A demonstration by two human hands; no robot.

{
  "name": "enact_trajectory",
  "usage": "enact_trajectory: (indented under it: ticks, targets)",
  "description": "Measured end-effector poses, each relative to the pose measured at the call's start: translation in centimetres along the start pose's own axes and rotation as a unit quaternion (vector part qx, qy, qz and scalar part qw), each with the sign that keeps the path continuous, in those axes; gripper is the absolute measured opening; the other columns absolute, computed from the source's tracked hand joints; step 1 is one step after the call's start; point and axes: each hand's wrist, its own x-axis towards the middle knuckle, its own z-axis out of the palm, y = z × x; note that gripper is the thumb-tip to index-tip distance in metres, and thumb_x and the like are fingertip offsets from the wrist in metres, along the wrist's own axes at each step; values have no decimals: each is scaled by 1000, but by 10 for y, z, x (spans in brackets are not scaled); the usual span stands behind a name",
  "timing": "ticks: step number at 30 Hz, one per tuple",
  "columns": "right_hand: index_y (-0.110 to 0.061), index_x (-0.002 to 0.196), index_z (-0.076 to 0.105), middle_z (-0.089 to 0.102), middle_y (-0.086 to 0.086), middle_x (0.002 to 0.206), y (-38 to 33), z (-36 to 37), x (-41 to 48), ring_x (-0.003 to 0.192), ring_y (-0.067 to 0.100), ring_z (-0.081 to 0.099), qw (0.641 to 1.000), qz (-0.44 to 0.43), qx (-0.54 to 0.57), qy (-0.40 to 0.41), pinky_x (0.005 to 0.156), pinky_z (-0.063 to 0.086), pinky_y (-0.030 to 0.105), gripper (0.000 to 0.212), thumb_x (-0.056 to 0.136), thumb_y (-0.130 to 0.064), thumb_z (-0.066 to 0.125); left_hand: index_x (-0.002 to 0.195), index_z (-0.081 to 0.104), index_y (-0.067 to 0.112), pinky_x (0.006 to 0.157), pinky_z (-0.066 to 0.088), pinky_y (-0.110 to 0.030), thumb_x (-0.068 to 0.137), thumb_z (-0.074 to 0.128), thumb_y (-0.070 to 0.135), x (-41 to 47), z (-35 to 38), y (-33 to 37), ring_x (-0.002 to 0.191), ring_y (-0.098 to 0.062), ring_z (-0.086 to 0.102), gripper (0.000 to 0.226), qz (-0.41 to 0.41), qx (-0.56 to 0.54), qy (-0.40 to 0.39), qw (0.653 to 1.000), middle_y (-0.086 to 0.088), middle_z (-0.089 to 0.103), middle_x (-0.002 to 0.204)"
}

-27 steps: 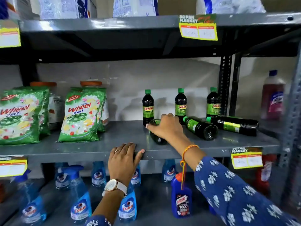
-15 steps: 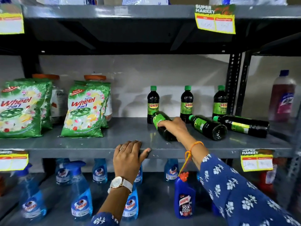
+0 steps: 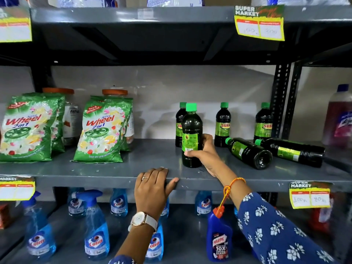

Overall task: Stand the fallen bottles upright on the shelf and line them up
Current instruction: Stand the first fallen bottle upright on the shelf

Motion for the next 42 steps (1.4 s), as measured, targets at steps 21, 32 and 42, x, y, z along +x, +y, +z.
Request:
enact_trajectory:
  ticks: [21, 32, 42]
  targets:
    - [-20, 104, 52, 60, 6, 112, -5, 7, -6, 101, 17, 59, 994, 10, -111, -17, 87, 48, 30, 62, 53, -25, 87, 90, 66, 13, 85, 37, -38, 89, 40, 50, 0, -2, 4, 85, -28, 65, 46, -22, 3, -28, 999, -7, 72, 91]
    - [-25, 81, 51, 60, -13, 83, -6, 3, -8, 75, -4, 58, 998, 46, -25, -41, 63, 45, 13, 40, 65, 2, 76, 91, 66, 11, 86, 37, -38, 90, 40, 50, -1, 0, 4, 86, -28, 64, 47, -22, 1, -24, 999, -8, 72, 90]
    - [-26, 82, 56, 62, -3, 93, -6, 3, -7, 82, 7, 58, 995, 57, -78, -40, 78, 44, 25, 35, 63, -9, 81, 90, 66, 11, 87, 35, -37, 90, 40, 49, 1, -2, 5, 85, -29, 64, 46, -26, 9, -32, 999, -8, 72, 89]
